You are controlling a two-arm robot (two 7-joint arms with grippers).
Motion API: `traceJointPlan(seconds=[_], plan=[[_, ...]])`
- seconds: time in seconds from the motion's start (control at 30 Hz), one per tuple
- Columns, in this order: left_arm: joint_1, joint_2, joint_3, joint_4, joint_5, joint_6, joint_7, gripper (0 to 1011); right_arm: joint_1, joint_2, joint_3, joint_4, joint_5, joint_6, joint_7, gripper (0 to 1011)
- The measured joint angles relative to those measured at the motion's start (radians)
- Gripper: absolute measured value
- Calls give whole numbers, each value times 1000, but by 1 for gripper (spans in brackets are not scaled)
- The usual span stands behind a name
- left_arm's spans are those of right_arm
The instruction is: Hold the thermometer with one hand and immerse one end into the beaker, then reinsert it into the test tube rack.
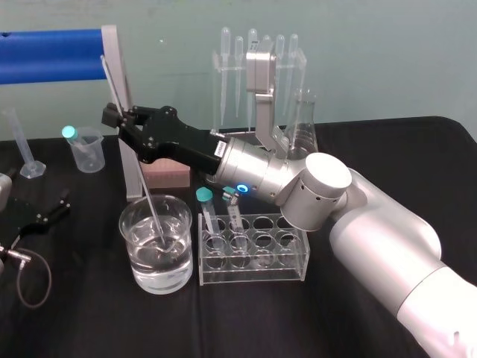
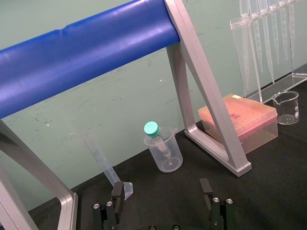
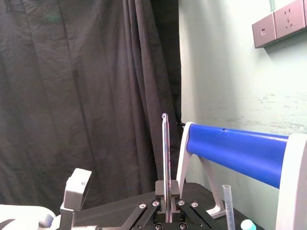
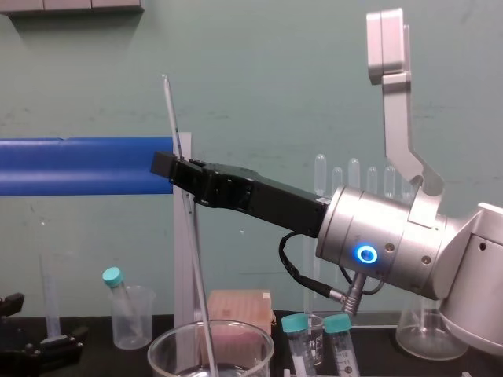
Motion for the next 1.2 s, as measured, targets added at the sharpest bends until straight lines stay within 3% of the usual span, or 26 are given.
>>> traceJointPlan(seconds=[1.2], plan=[[0, 0, 0, 0, 0, 0, 0, 1008, -11, 7, 4, -20, 5, 7, 17, 53]])
